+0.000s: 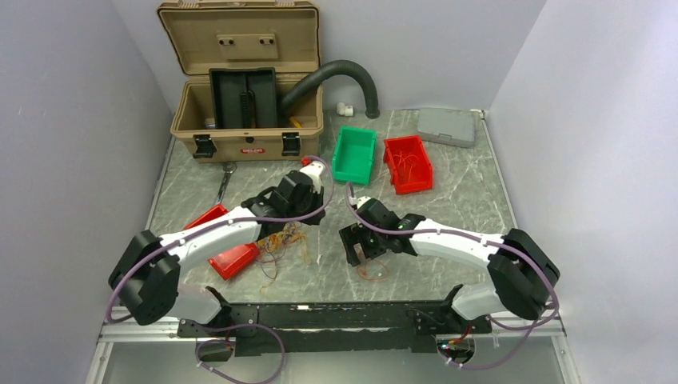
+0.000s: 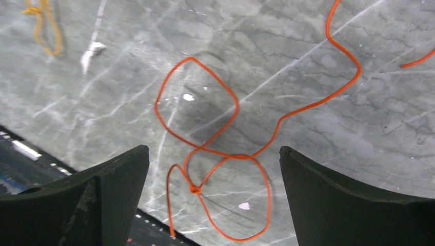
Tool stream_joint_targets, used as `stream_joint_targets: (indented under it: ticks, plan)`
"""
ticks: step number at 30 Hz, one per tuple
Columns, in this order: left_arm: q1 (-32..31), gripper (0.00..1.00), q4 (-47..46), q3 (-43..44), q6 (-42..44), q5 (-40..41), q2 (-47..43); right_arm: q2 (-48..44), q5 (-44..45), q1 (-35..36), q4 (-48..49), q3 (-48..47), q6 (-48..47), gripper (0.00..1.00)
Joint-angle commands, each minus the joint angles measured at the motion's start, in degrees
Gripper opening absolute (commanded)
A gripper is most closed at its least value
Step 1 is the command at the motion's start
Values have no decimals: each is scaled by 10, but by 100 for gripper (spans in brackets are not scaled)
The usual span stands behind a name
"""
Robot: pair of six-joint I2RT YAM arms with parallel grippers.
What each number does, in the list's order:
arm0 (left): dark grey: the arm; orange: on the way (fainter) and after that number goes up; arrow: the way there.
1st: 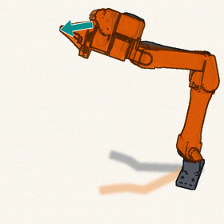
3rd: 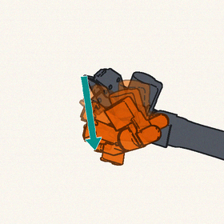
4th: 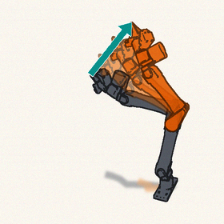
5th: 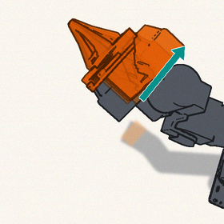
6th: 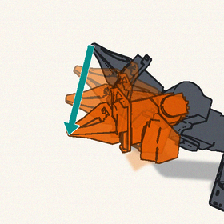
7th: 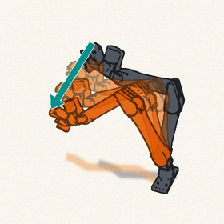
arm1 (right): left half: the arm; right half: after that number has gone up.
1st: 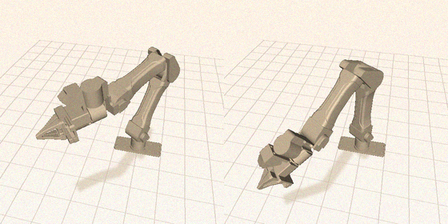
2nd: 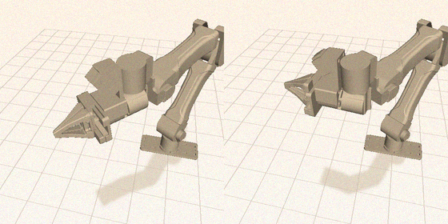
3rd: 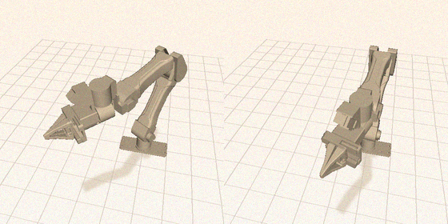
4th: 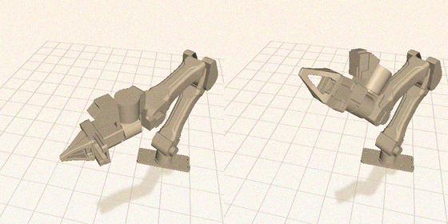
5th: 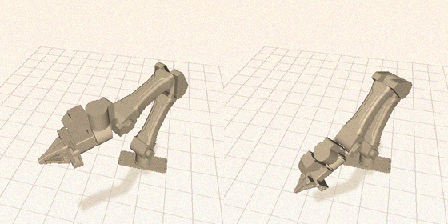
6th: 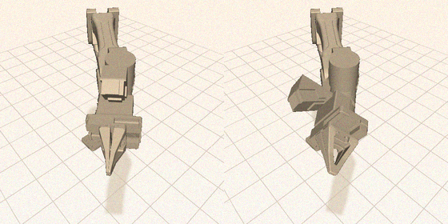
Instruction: Untangle the cables
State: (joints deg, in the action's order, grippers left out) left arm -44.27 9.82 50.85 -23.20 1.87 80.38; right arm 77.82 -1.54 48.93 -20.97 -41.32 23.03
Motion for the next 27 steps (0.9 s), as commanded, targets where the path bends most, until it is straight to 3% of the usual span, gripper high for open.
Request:
stream_joint_targets:
  ticks: [1,6,7,14,20,27]
  plan:
    - [12,22,29,-16,6,26,-47,31,37,6,-8,-15,-30,100]
    - [19,22,42,-30,9,40,-77,88,43,9,8,-18,-37,98]
    - [20,23,45,-32,9,43,-81,100,43,10,8,-20,-35,91]
    - [25,23,51,-48,11,59,-107,121,66,23,2,-25,-16,2]
    - [31,23,59,-50,15,65,-124,107,109,30,-4,-42,1,0]
    - [53,25,70,-54,10,53,-172,35,93,25,-32,-150,-3,0]
